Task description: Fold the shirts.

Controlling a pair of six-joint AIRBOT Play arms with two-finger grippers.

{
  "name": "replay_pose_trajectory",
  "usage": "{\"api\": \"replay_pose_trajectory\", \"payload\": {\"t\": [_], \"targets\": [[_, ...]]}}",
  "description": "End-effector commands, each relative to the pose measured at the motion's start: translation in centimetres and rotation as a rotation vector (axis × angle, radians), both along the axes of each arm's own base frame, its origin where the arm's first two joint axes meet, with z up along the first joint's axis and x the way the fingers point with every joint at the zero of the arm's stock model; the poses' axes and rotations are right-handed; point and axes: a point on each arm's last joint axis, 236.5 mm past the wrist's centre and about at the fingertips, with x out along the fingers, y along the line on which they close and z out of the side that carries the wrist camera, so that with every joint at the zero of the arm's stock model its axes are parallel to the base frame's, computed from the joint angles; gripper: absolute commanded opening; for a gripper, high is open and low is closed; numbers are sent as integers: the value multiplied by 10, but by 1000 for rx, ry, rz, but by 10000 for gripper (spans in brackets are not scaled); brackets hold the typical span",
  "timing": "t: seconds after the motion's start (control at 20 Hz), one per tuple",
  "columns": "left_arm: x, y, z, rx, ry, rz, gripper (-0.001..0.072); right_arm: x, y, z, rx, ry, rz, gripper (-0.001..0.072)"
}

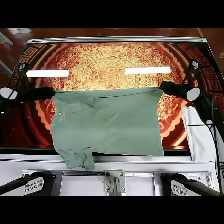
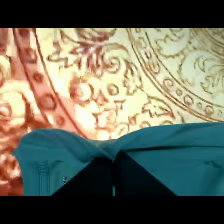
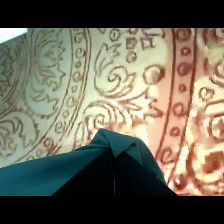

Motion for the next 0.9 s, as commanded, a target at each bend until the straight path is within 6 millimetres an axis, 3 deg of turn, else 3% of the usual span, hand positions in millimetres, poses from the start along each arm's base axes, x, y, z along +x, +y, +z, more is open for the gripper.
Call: {"api": "replay_pose_trajectory", "payload": {"t": [0.0,0.15,0.3,0.6,0.85], "targets": [[17,3,-44,4,34,41,40,21,-2,-24,21,-29,-58,64],[13,-5,-71,-37,103,40,40,12,5,-56,42,66,-46,65],[-4,-13,-79,-43,176,-16,40,-10,10,-72,17,181,16,64],[-93,-8,-105,-70,549,-130,39,-74,3,-97,-87,458,110,64],[-103,-15,-108,-93,608,-110,39,-113,12,-124,-49,653,144,64]]}}
